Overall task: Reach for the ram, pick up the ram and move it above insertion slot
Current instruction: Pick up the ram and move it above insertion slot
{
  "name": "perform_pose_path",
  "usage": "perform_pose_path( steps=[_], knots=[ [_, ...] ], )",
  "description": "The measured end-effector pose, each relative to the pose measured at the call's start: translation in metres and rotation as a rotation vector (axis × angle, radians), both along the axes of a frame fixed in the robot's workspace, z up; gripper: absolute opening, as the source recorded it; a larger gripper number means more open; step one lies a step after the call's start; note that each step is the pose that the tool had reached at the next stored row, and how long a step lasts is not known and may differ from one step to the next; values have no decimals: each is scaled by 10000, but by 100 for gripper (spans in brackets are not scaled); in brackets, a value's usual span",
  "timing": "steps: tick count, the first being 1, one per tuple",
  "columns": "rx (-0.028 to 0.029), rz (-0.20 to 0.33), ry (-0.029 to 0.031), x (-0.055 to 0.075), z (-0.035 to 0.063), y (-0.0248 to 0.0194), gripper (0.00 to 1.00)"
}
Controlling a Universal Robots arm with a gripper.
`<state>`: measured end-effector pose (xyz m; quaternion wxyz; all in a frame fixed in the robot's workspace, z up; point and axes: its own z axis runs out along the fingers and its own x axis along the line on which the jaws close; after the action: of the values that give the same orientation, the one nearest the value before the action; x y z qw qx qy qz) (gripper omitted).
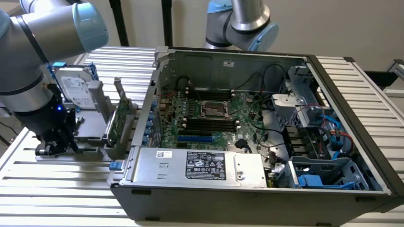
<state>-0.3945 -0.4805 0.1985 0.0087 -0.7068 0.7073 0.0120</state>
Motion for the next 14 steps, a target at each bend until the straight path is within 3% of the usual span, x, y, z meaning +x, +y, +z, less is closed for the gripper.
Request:
perform_pose_path(
  steps=[8,14],
  knots=[
    [13,-6,1,0,34,0,13],
    [38,-18,-1,2,149,0,13]
  ],
)
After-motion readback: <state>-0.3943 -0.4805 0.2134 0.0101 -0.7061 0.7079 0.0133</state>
